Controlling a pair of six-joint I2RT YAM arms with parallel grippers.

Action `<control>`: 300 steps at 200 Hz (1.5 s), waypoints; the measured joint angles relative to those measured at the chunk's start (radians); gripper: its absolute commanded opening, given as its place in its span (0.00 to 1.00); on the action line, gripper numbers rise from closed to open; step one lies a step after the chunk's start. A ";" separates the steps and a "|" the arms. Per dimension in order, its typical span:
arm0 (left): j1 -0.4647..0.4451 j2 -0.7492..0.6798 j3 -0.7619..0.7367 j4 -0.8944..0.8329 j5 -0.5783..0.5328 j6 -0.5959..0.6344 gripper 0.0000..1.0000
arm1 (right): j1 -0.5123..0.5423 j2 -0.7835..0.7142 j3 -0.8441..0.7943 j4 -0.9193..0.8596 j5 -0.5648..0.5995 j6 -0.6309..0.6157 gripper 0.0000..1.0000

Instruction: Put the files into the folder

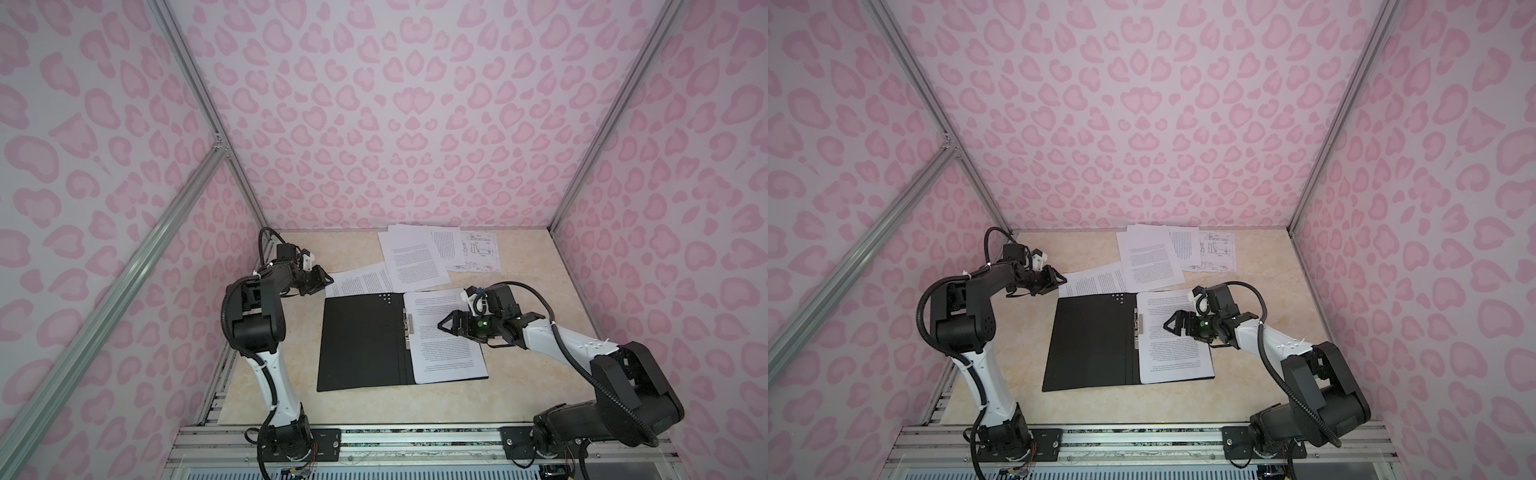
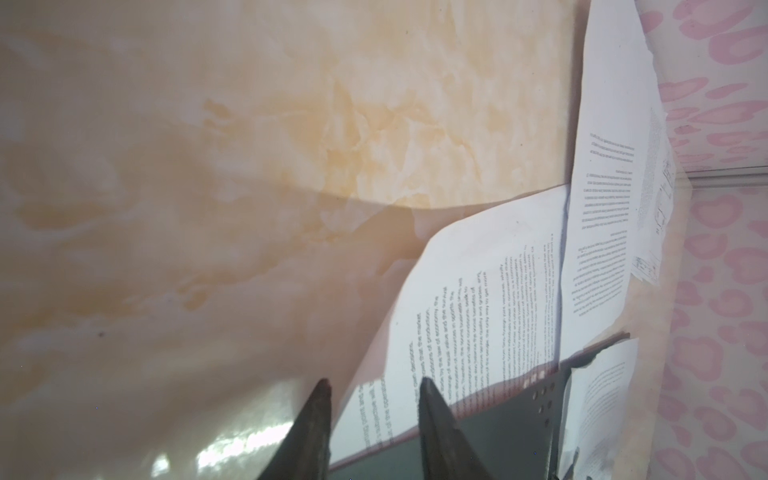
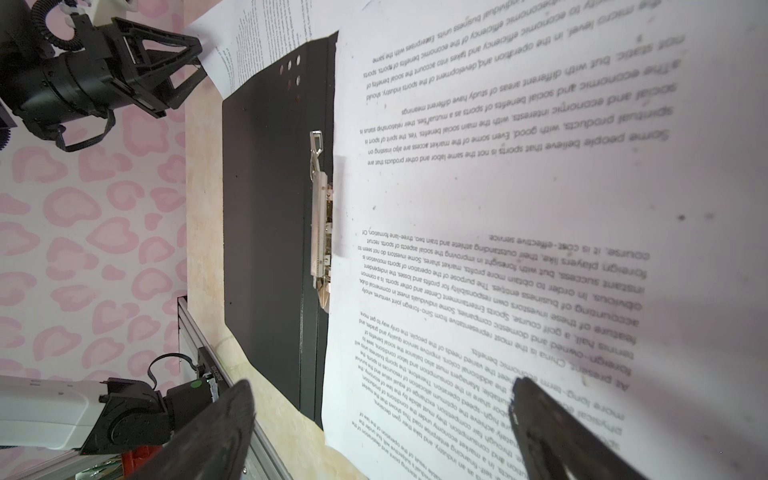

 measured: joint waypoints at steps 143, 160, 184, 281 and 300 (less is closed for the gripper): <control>-0.007 0.004 0.096 -0.008 -0.174 -0.063 0.04 | -0.005 -0.084 0.025 -0.069 0.043 -0.038 0.97; -0.006 -0.061 0.123 -0.020 -0.267 -0.067 0.04 | -0.005 -0.110 0.045 -0.097 0.076 -0.056 0.97; -0.007 -0.219 0.152 -0.051 -0.362 -0.075 0.04 | -0.008 -0.135 0.068 -0.130 0.107 -0.076 0.97; -0.333 -0.608 0.133 -0.077 -0.388 -0.346 0.04 | -0.200 -0.187 0.085 -0.173 0.141 -0.066 0.97; -0.412 -0.575 0.154 -0.048 -0.383 -0.440 0.04 | -0.254 -0.196 0.085 -0.160 0.116 -0.052 0.97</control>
